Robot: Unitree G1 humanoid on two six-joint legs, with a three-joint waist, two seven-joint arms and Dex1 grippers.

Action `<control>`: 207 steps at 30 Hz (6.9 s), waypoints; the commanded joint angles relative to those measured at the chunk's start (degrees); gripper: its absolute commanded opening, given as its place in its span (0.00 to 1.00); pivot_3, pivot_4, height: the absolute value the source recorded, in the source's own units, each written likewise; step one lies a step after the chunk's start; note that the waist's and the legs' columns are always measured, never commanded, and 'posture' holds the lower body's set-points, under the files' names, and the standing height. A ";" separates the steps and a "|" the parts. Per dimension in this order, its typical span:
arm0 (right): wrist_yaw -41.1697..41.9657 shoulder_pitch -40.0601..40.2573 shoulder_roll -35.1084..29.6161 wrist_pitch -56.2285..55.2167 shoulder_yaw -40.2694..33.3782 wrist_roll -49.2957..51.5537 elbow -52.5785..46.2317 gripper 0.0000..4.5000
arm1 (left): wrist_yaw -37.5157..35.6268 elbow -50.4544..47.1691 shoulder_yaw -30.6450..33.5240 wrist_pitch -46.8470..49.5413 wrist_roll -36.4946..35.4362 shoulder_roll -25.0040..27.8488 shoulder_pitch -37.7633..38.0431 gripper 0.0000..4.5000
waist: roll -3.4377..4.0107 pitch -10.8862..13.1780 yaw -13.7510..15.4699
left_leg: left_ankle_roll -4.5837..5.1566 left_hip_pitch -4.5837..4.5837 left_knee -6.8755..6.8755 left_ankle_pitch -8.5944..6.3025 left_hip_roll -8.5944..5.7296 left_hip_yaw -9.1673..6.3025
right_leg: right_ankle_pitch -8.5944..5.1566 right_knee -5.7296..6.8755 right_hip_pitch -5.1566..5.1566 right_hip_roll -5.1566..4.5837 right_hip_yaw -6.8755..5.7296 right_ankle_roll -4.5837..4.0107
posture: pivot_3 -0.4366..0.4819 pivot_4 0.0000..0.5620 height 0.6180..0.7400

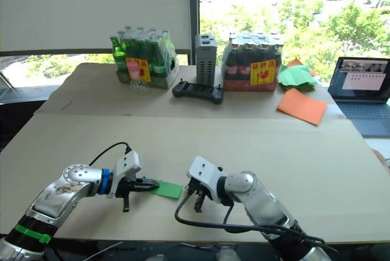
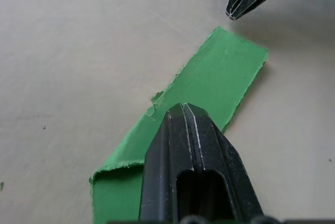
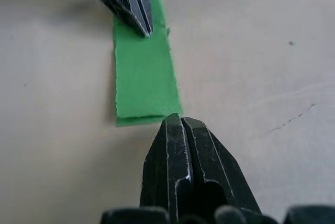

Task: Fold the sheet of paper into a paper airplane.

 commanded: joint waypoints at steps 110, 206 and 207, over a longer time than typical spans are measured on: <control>3.78 1.81 0.07 -2.28 2.14 15.15 -3.20 1.00 | 0.78 -12.83 26.55 11.15 -21.72 5.72 16.26 0.99 | 0.01 0.04 -0.25 | -0.01 -0.29 -0.15 0.01 0.06 -0.05 | -0.03 -0.11 -0.30 -0.01 -0.11 -0.07 | 0.48 0.27 1.00; -30.29 -4.05 -1.54 6.96 -40.21 0.77 14.88 0.01 | 17.02 -26.70 11.96 7.78 -20.69 -4.93 0.81 1.00 | 0.04 0.06 -0.05 | -0.06 -0.38 -0.15 0.04 -0.04 0.00 | 0.03 -0.08 -0.28 -0.02 0.02 -0.11 | 0.48 0.27 1.00; -30.63 -4.15 -1.77 6.82 -40.27 0.71 15.77 0.01 | 16.76 -26.66 11.58 7.92 -20.88 -5.05 0.38 1.00 | 0.04 0.06 -0.17 | -0.06 -0.38 -0.15 0.04 -0.04 0.01 | 0.03 -0.08 -0.28 -0.02 0.03 -0.11 | 0.48 0.27 1.00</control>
